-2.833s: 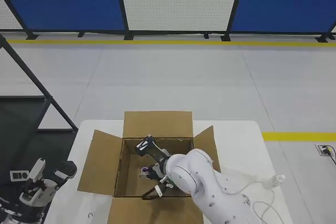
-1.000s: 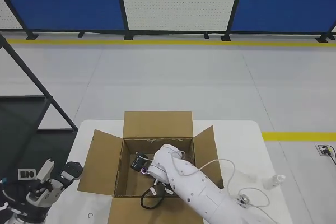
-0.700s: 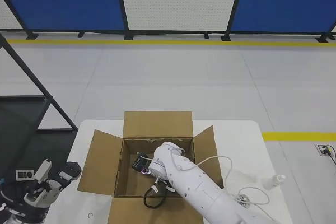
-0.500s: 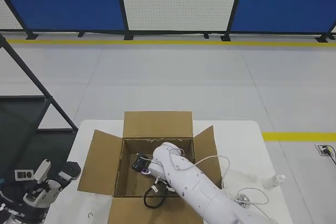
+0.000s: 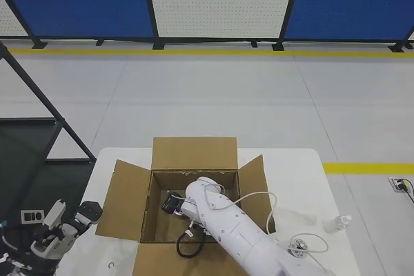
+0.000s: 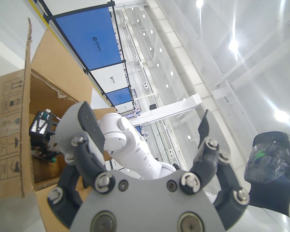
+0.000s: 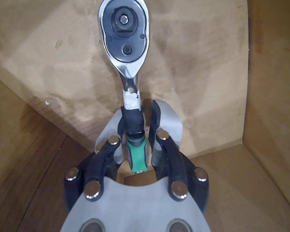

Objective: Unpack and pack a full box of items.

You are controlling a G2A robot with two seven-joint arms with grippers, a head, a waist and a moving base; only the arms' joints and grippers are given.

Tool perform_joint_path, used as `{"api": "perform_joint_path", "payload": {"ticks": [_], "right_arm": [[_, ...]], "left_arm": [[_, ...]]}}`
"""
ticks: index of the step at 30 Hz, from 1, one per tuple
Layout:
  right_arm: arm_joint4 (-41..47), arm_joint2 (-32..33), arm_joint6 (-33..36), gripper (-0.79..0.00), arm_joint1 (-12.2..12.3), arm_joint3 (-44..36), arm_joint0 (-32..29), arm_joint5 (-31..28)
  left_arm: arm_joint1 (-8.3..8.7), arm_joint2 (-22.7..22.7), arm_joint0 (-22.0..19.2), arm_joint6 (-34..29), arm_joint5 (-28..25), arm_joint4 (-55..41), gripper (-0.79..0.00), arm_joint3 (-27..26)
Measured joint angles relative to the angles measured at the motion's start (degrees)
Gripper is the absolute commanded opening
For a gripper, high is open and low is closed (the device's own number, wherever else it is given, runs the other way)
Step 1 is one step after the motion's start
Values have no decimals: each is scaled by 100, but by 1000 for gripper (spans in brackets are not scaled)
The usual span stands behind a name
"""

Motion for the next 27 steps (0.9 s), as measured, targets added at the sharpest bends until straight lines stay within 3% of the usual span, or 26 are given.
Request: {"api": "perform_joint_path", "payload": {"ticks": [5, 19, 27], "right_arm": [[2, -2, -72, -785, -76, 172, 34, -41], [55, 155, -445, -785, -113, 371, 316, -201], [-65, 307, -554, -785, 86, -293, 300, -246]], "left_arm": [[-5, 2, -8, 16, -6, 14, 0, 6], [-19, -24, -20, 55, 4, 17, 0, 23], [-22, 81, -116, 42, 73, 106, 0, 16]]}}
